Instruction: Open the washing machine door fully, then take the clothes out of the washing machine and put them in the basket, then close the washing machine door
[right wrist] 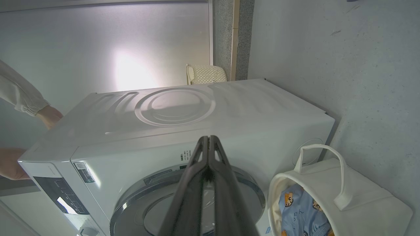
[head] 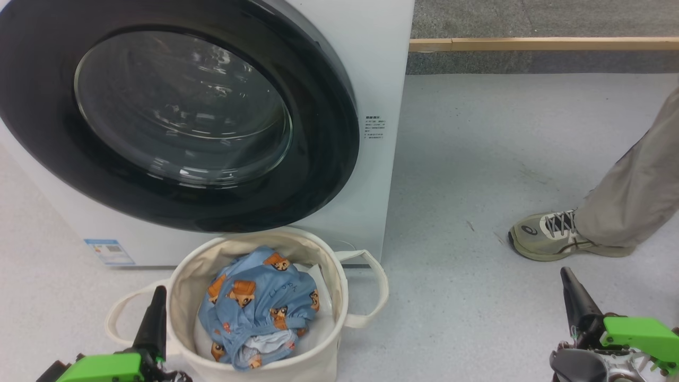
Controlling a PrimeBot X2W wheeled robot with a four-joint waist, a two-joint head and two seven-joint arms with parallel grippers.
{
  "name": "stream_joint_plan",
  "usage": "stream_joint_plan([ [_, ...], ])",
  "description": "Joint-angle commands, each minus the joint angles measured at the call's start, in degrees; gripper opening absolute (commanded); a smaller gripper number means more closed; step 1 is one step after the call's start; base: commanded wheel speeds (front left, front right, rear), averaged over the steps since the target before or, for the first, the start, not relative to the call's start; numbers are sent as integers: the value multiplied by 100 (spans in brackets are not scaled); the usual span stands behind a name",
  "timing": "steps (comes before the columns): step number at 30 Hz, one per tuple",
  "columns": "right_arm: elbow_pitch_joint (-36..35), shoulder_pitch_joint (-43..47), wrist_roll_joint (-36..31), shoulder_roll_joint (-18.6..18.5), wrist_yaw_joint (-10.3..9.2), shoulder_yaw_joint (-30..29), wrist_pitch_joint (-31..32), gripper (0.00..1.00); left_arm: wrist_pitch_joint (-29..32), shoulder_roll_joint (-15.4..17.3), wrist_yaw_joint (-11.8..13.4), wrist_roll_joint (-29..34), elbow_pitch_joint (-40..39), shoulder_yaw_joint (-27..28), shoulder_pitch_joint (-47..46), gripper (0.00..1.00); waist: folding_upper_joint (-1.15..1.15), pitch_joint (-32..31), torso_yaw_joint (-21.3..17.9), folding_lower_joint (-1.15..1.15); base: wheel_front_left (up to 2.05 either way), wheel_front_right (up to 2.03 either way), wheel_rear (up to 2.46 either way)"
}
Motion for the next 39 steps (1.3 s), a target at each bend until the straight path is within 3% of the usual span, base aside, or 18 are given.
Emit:
stream_joint_plan([
  [1, -217, -89, 33, -19, 1, 114, 42, 0, 51, 29, -40, 26, -212, 199, -146, 0, 0, 0, 0, 0, 0, 0, 0],
  [39, -217, -89, 33, -19, 1, 114, 42, 0, 48, 29, -40, 24, -212, 196, -145, 0, 0, 0, 0, 0, 0, 0, 0],
])
